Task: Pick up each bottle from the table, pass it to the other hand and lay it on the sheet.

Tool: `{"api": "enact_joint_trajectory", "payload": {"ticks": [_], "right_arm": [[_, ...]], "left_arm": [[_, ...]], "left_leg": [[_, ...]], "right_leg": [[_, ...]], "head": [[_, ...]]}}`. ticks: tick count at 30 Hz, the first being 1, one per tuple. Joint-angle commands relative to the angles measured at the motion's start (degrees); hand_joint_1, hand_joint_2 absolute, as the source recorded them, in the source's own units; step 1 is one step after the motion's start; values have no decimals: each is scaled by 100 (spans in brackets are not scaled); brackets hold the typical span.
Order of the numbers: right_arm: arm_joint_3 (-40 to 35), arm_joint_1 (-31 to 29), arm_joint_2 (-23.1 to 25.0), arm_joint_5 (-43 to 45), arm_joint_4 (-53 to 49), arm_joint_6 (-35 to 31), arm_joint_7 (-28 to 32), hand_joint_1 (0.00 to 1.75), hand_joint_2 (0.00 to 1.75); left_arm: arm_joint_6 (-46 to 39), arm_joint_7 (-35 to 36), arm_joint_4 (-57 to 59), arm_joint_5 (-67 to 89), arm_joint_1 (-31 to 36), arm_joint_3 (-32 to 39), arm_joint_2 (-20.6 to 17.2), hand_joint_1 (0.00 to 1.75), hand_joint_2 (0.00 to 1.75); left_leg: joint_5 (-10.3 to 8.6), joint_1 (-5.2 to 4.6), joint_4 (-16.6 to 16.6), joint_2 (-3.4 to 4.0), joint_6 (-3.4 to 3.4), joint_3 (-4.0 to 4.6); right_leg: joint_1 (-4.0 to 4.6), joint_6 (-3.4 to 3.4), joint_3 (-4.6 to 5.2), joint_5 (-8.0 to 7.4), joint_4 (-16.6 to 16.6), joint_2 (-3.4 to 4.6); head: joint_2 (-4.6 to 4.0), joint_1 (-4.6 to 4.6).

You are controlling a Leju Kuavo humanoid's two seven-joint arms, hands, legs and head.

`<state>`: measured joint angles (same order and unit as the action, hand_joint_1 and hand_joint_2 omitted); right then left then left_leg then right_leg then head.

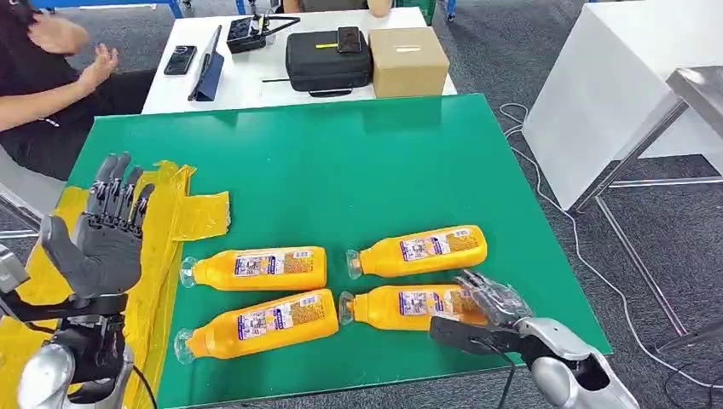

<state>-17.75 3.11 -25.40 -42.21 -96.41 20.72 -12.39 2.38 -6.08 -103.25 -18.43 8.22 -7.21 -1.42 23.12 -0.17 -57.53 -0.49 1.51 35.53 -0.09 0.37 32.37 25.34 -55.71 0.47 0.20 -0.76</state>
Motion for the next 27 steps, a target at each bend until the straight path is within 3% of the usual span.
{"api": "enact_joint_trajectory", "payload": {"ticks": [1,15,18,24,27], "right_arm": [[-425,-188,-150,-8,592,140,9,175,175],[-748,-384,-304,86,910,149,83,175,175],[-784,-396,-333,192,964,-92,113,175,175],[-369,-558,-309,737,390,-567,33,175,175],[-309,-551,-362,816,243,-455,-37,175,175]], "left_arm": [[2,14,313,-85,195,-118,-1,0,0],[-20,-99,337,-197,103,-21,-95,0,0],[-6,-58,444,-161,139,-90,-146,0,0],[159,197,789,-428,242,-57,-239,0,0],[187,191,800,-447,229,-26,-248,0,0]], "left_leg": [[3,2,6,-3,-7,-17],[9,4,13,6,-12,-42],[6,4,12,-1,-10,-42],[6,-1,6,5,-1,-38],[7,-5,5,11,-4,-41]], "right_leg": [[2,1,-20,3,10,-7],[4,1,-48,5,20,-2],[4,1,-47,3,19,-7],[-1,1,-34,0,6,2],[-4,4,-36,2,2,-1]], "head": [[-2,0],[-2,0],[-2,0],[-2,0],[-2,0]]}}
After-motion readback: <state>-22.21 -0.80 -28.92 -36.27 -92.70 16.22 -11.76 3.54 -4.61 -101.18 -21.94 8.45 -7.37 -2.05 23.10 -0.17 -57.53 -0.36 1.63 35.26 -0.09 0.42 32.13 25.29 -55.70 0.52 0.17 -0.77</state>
